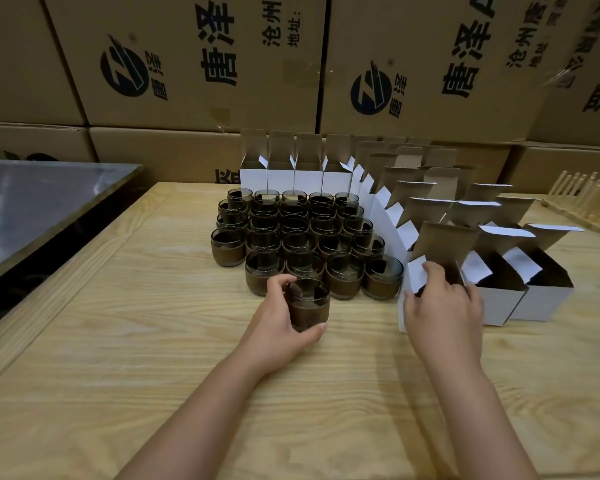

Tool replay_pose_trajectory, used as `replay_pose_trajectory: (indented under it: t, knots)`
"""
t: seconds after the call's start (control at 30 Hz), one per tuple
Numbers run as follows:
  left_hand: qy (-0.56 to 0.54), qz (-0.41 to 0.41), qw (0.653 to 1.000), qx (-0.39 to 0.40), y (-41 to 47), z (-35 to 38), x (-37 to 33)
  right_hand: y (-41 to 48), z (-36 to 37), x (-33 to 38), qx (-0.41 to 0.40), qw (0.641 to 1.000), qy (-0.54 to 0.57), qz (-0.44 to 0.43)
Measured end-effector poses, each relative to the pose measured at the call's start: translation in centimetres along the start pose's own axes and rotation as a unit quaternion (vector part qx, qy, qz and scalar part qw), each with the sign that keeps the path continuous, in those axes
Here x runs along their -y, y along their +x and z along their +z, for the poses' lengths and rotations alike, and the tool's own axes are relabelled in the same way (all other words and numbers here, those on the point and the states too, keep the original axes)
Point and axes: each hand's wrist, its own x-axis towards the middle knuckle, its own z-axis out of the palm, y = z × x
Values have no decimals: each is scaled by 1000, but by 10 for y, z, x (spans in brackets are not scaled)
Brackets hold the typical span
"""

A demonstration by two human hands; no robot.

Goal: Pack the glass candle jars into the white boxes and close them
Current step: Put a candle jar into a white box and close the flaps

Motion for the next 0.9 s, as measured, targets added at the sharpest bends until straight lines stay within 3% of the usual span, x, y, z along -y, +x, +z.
replay_pose_trajectory:
  t: [0.37,0.53,0.7,0.77,0.83,0.9]
  knots:
    - [75,21,996,-46,0,-1,3,-36,2,40,30,984,106,-138]
    - [168,70,980,-77,-2,-10,1,-43,7,56,-93,966,147,-190]
    - [258,202,938,-112,-4,-15,-5,-32,9,47,-209,934,243,-160]
    - [265,259,921,-121,-7,-15,-11,-24,10,39,-158,937,293,-105]
    - [273,298,907,-117,-9,-13,-19,-18,10,32,-56,935,344,-62]
    - [296,323,893,-106,-9,-9,-25,-14,9,27,37,911,409,-37]
